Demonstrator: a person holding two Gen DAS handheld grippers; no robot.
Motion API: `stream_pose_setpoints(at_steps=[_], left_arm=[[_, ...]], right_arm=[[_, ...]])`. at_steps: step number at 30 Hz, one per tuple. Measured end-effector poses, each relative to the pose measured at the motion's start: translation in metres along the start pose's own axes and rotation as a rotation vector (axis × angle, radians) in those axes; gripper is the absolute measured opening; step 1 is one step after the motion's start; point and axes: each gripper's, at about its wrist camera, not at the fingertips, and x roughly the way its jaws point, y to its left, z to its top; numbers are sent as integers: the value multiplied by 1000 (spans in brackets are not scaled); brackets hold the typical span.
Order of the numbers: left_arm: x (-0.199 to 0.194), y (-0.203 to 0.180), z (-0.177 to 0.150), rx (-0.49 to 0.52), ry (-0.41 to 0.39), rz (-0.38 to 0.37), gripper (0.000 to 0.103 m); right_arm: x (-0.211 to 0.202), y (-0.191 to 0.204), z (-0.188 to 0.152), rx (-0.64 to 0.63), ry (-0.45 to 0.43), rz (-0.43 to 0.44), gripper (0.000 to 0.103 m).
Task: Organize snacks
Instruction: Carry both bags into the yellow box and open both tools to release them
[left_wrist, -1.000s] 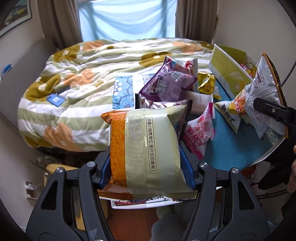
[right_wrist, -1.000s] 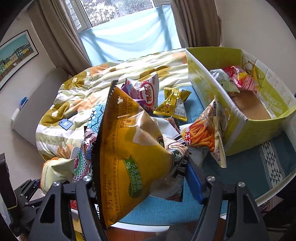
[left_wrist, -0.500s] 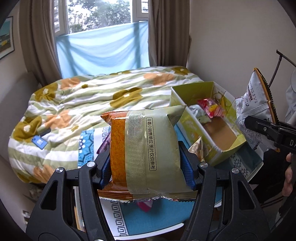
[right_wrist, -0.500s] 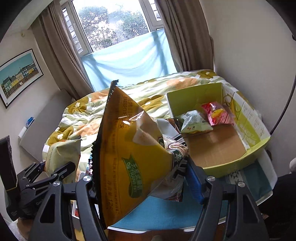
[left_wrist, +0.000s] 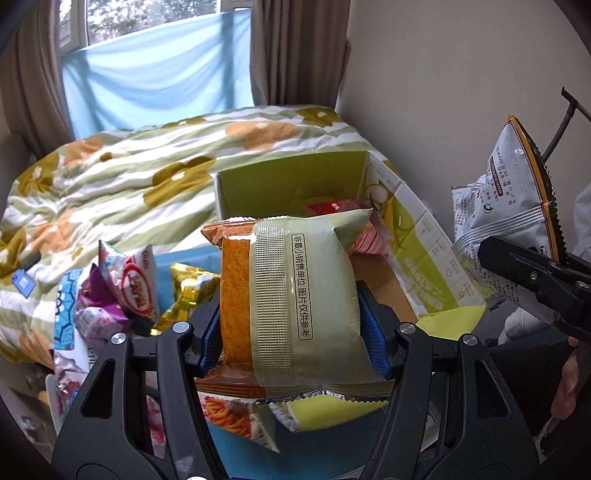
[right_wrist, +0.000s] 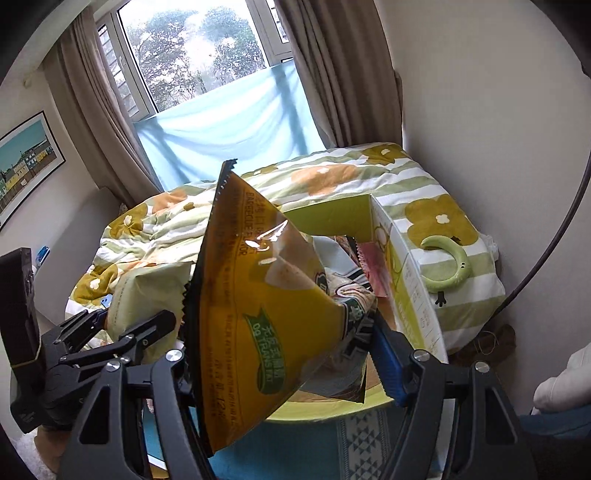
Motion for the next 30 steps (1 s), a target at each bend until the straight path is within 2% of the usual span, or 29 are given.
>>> stream_pose_setpoints(at_steps=[4, 6, 7, 8, 10, 14, 20, 25, 30], left_arm=[[32, -16, 1, -29, 54, 18, 60], [45, -22, 1, -42, 83, 31, 63], [48, -25, 0, -42, 89, 41, 68], [50, -27, 0, -40, 91, 57, 82], [49, -29, -1, -34, 83, 89, 100], [40, -27, -8, -63, 76, 77, 101], [22, -23, -20, -97, 64, 148, 101], [6, -18, -25, -95, 70, 194, 101], [-5, -9, -33, -124, 64, 186, 101]], right_arm=[[15, -31, 9, 4, 46, 27, 67], [22, -42, 12, 0, 70, 41, 67], [25, -45, 13, -4, 80, 49, 67], [29, -48, 13, -8, 91, 58, 67], [34, -54, 14, -11, 106, 75, 67], [43, -61, 15, -13, 133, 117, 67], [58, -61, 18, -58, 183, 171, 67], [72, -51, 20, -96, 206, 190, 67], [92, -47, 17, -109, 244, 170, 68]])
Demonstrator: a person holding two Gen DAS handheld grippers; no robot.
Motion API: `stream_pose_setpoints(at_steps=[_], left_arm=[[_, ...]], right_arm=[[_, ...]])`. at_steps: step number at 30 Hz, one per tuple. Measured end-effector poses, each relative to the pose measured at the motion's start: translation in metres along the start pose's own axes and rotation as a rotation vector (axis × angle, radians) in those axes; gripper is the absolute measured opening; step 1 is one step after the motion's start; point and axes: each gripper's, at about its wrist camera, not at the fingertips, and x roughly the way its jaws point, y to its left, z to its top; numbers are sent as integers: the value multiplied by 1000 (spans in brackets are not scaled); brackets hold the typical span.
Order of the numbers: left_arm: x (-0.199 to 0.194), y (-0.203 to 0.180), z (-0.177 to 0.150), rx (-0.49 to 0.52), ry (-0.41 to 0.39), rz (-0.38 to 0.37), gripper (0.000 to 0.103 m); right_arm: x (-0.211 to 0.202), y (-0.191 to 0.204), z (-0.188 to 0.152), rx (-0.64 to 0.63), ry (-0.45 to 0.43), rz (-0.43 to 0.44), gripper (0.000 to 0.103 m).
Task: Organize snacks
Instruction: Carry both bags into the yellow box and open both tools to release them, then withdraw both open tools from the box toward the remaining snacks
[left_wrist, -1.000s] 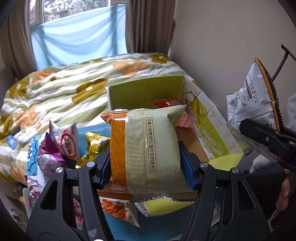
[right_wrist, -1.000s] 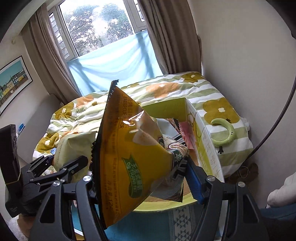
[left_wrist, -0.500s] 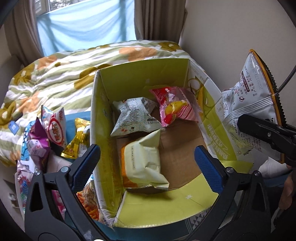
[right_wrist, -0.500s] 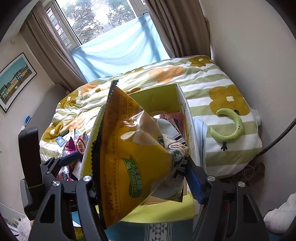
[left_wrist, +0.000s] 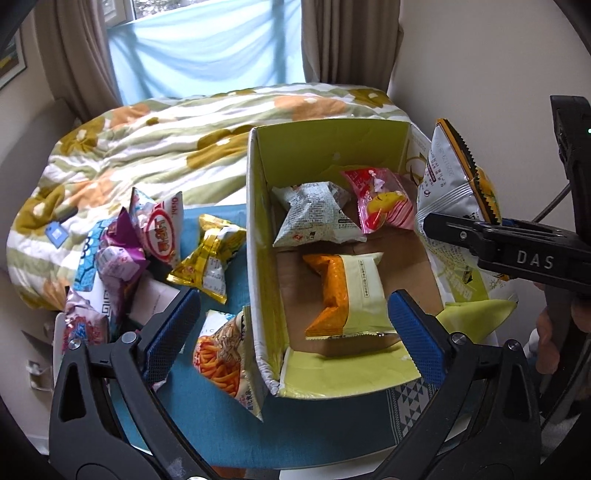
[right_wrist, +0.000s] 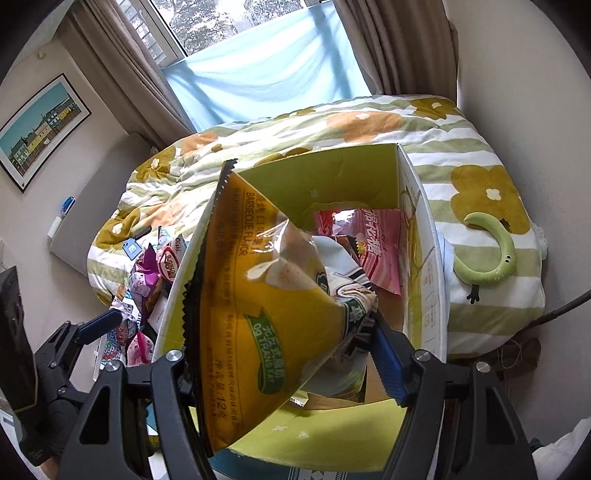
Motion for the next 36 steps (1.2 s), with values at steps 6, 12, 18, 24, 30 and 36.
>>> stream_pose_setpoints(at_steps=[6, 12, 18, 24, 30, 36], left_arm=[[-4, 6, -10, -2, 10, 14, 101], [-5, 11, -21, -25, 14, -5, 101], [-21, 6, -19, -13, -19, -29, 101], [-47, 8, -19, -1, -65, -24, 101], [-81, 27, -29, -17, -99, 29, 101], [-112, 68, -47, -57, -127, 86, 101]], right_arm=[[20, -7, -2, 16, 5, -28, 81], [6, -8, -12, 23, -78, -42, 98], [-7, -4, -25, 8, -77, -42, 98], [-32, 4, -28, 2, -94, -38, 98], [-51, 19, -27, -31, -103, -79, 98], [-63, 49, -29, -66, -134, -31, 99]])
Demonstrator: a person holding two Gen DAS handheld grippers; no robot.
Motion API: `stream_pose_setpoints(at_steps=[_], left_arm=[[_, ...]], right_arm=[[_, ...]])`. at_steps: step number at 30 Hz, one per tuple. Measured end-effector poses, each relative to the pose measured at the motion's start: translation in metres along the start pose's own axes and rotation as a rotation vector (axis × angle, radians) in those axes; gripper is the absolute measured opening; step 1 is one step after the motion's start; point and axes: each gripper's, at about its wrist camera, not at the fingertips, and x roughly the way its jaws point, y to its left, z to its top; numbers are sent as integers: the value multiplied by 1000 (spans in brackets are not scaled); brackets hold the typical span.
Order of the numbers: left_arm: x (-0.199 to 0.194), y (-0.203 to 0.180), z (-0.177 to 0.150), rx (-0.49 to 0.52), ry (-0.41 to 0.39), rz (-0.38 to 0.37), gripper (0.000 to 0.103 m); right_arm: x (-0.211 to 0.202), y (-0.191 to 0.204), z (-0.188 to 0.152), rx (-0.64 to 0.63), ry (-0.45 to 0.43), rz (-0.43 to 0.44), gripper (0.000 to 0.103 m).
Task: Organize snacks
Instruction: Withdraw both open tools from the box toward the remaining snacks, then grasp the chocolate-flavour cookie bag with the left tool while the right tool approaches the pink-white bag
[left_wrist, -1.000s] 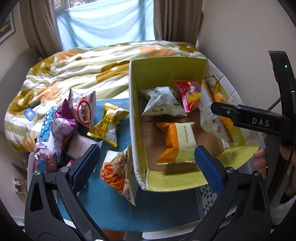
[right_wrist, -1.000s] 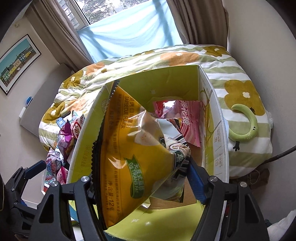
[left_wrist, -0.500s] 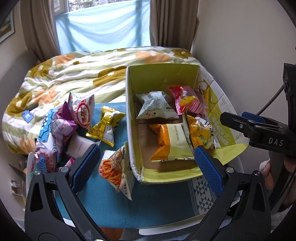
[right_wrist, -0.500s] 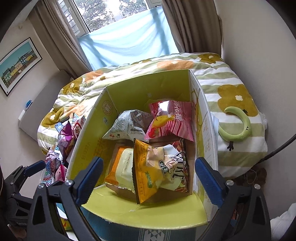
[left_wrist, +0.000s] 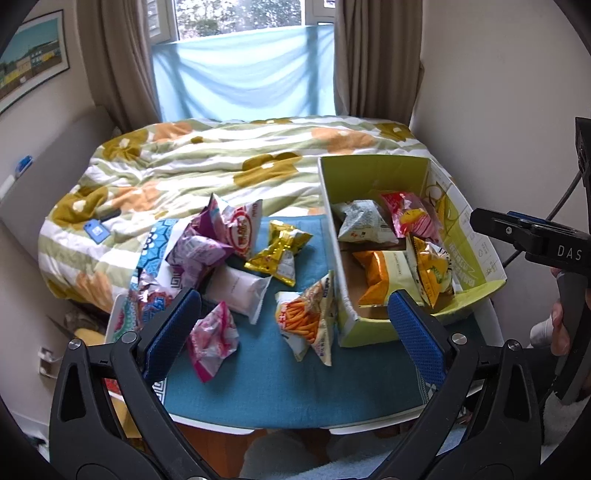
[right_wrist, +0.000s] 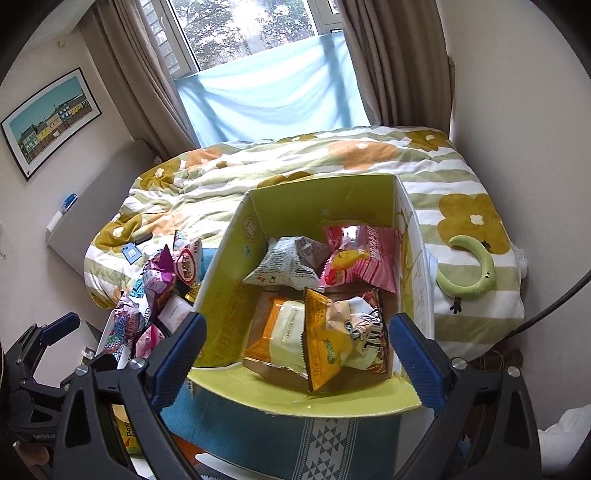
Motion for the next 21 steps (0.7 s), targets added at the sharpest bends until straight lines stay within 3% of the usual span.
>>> stream_pose_setpoints(at_steps=[7, 12, 21], left_arm=[[-10, 68, -18, -46, 0, -8, 101], [-17, 122, -15, -19, -13, 5, 101], [-9, 216, -17, 51, 16, -67, 101]], right_arm=[[-8, 53, -4, -19, -33, 45, 99], [-3, 99, -11, -14, -58, 6, 99], [20, 193, -30, 15, -63, -51, 99]])
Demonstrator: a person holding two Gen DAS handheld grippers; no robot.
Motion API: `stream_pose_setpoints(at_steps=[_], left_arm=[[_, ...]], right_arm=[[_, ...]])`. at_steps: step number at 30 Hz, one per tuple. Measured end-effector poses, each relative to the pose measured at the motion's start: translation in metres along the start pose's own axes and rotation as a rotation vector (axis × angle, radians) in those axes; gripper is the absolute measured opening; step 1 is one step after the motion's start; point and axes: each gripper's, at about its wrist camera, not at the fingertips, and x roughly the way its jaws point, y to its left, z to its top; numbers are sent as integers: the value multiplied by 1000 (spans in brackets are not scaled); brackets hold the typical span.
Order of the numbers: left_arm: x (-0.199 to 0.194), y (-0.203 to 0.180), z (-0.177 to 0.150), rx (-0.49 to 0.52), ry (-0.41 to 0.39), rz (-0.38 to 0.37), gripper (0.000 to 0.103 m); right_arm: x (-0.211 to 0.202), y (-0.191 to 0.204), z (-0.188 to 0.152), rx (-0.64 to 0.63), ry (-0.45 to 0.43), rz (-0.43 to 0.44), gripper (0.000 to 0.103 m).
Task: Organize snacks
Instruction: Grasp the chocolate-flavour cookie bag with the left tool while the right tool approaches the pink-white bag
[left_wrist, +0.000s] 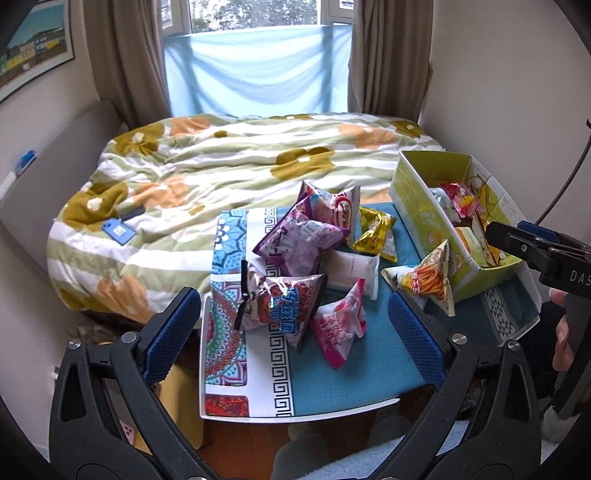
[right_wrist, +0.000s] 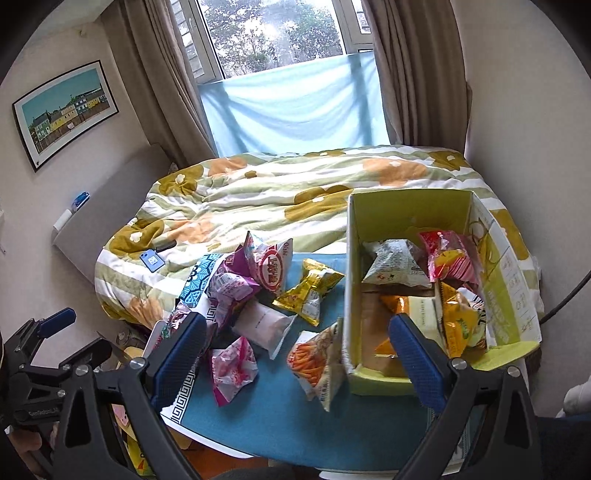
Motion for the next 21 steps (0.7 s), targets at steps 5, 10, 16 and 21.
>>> stream_pose_setpoints(at_steps=[5, 10, 16, 21], left_arm=[[18, 42, -3, 47, 35, -77, 101], [52, 62, 0, 108, 70, -162, 101], [108, 60, -5, 154, 133, -231, 101], [158, 56, -14, 180, 208, -214, 101]], right_arm=[[19, 39, -17, 39, 22, -35, 98], [43, 63, -38, 84, 57, -43, 99], [83, 79, -60, 74, 130, -41, 99], [127, 76, -78, 60, 236, -49, 98]])
